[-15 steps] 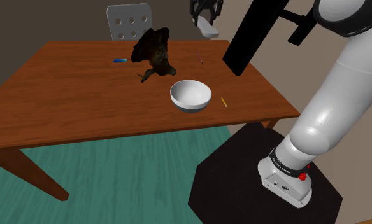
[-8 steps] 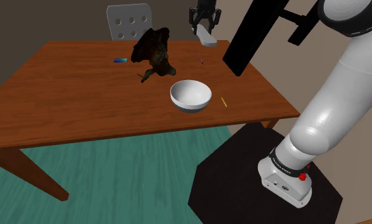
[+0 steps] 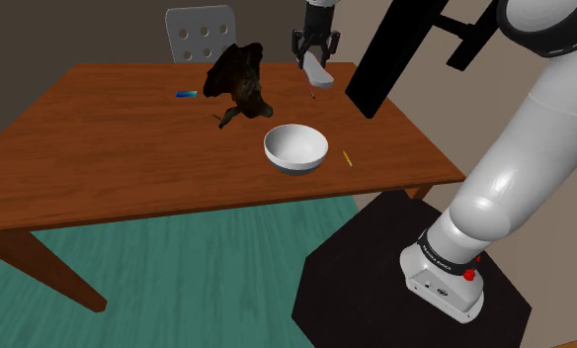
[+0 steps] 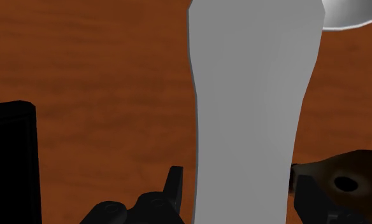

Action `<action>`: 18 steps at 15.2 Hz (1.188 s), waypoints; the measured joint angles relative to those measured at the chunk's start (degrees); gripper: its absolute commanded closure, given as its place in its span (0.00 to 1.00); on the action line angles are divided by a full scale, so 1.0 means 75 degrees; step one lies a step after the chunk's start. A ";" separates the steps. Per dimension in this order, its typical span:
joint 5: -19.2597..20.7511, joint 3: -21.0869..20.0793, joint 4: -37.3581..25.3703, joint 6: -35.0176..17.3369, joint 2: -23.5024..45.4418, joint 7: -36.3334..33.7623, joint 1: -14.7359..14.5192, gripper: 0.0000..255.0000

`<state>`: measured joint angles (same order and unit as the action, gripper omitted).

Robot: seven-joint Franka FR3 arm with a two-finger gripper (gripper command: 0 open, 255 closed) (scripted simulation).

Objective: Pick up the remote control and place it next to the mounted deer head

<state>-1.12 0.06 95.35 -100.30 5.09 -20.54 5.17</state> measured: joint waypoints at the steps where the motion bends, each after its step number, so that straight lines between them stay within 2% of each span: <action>1: 0.0001 -0.0003 0.0124 -0.0107 -0.0017 -0.0004 -0.0003 1.00; 18: -0.0012 0.0004 0.1605 -0.1795 0.0188 0.0048 0.0006 1.00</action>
<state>-1.21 0.10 107.39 -113.76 6.51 -20.18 5.21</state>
